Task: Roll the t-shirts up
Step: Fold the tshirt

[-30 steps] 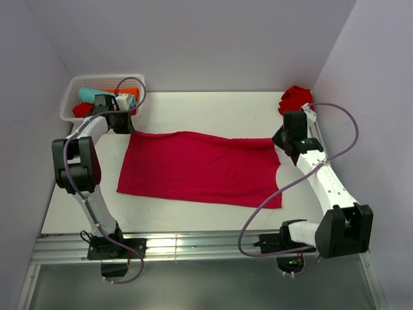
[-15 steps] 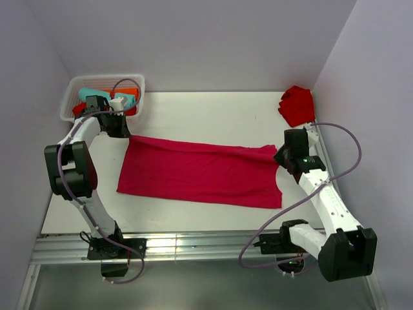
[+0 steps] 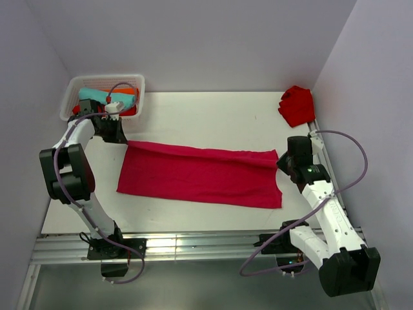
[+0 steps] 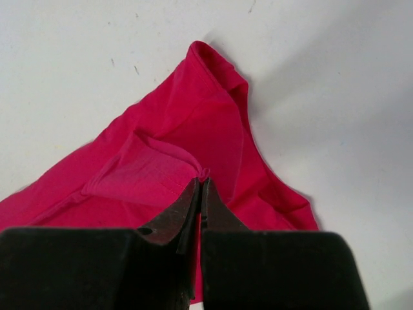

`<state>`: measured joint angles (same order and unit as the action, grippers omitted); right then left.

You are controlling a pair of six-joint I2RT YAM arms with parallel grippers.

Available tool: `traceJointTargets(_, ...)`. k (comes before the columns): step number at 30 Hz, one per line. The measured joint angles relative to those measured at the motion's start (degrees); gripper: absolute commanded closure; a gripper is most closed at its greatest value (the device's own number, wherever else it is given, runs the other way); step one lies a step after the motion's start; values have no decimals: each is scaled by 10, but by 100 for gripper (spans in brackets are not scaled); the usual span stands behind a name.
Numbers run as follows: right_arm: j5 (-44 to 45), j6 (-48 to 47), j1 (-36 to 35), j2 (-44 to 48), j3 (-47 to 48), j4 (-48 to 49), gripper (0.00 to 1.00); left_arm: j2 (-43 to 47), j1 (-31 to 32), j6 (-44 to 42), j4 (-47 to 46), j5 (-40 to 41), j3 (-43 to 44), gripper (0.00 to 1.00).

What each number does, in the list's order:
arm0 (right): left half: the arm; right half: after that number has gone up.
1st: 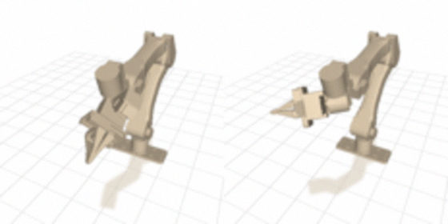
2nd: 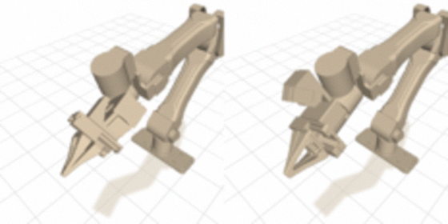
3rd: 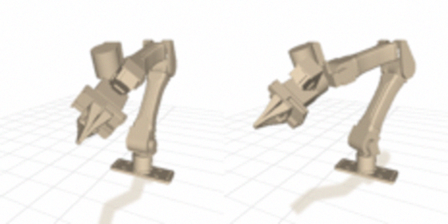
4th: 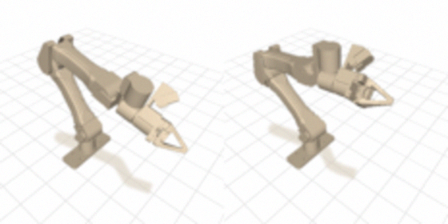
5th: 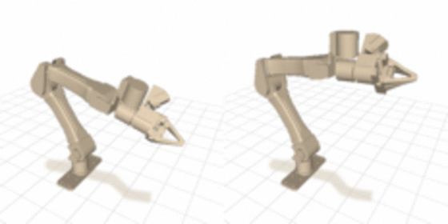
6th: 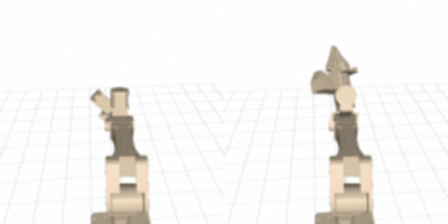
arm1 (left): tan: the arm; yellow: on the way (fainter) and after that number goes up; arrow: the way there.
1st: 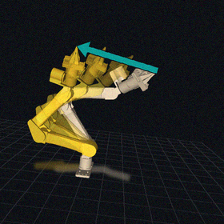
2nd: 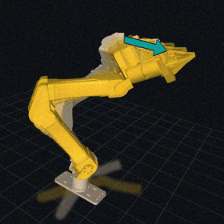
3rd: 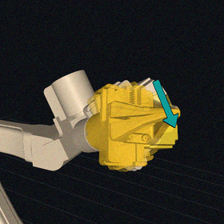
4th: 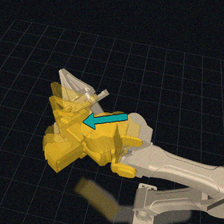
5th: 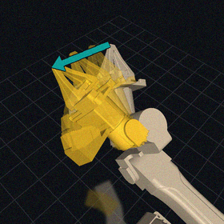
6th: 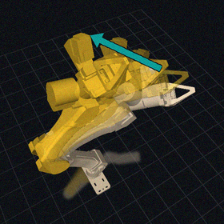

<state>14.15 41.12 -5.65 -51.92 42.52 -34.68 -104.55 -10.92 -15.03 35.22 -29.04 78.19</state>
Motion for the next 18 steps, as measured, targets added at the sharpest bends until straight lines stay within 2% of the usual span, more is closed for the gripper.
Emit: traceJointTargets(18, 4, 21, 0, 48, -27, -42, 100, 8, -22, -44, 35, -12, -35, 100)
